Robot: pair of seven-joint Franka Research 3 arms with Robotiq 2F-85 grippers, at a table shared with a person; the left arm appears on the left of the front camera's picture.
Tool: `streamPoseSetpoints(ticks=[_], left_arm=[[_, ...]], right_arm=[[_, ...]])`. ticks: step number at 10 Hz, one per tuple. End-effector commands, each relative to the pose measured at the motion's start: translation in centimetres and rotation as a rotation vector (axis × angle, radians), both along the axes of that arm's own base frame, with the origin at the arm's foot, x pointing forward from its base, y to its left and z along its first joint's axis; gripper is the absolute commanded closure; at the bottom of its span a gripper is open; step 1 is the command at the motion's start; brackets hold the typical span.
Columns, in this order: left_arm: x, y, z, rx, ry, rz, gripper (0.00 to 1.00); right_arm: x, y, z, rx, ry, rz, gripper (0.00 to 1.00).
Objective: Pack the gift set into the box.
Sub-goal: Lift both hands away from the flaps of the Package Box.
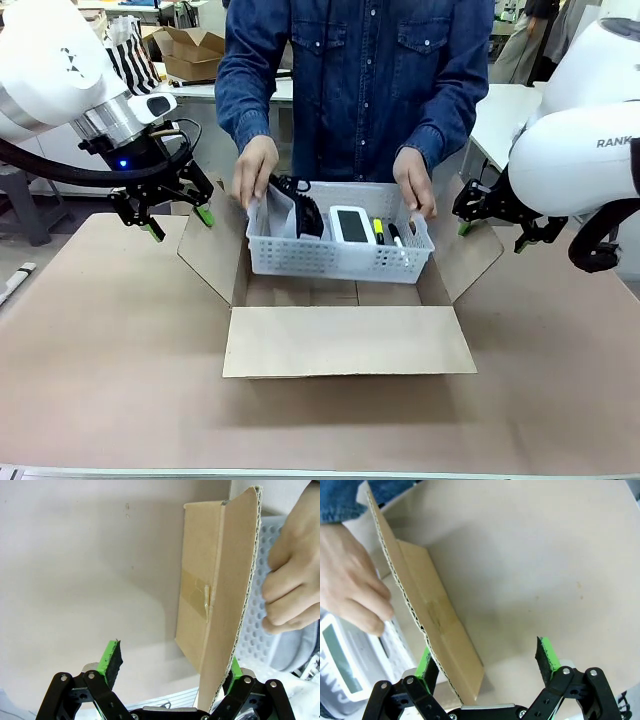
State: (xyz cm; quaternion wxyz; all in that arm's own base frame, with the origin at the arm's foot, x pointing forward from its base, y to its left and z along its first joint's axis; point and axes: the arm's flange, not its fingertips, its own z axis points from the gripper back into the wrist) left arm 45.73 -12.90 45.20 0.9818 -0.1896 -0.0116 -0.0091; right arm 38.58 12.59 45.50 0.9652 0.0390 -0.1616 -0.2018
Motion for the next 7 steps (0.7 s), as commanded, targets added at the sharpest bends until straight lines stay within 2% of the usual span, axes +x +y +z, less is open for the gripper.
streamPoseSetpoints(ticks=[1, 7], left_arm=[[-0.04, -0.03, 0.20, 0.022, 0.002, 0.014, 0.00], [-0.04, -0.03, 0.20, 0.022, 0.002, 0.014, 0.00]], right_arm=[[0.10, 0.10, 0.24, 0.000, 0.000, -0.013, 0.00], [0.10, 0.10, 0.24, 0.000, 0.000, -0.013, 0.00]])
